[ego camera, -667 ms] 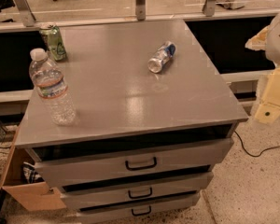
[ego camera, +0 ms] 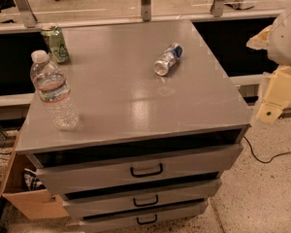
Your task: Move redbull can near water bottle
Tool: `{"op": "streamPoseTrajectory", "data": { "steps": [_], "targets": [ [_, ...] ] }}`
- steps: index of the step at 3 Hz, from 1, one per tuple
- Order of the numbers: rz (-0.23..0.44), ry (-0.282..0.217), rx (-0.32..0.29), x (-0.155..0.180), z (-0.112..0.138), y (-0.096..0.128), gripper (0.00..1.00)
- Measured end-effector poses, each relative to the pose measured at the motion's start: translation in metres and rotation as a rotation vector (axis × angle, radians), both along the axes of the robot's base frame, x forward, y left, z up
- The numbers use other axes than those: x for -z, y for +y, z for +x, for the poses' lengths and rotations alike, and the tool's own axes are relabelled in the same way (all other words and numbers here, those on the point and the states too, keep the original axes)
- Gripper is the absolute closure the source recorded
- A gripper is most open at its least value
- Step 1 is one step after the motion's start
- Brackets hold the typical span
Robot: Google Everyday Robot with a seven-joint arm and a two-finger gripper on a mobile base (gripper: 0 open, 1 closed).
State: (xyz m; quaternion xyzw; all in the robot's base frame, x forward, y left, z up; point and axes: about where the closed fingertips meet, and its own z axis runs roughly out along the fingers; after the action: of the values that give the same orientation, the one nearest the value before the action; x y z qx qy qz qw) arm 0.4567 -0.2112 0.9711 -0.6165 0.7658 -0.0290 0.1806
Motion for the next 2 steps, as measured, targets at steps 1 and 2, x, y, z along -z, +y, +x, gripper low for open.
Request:
{"op": "streamPoseTrajectory", "data": {
  "steps": [1, 2],
  "targets": [
    [0.027, -0.035, -0.046, 0.014, 0.056, 0.009, 0.0],
    [0.042, -0.074, -0.111, 0.033, 0.136, 0.019, 0.0]
  ]
}}
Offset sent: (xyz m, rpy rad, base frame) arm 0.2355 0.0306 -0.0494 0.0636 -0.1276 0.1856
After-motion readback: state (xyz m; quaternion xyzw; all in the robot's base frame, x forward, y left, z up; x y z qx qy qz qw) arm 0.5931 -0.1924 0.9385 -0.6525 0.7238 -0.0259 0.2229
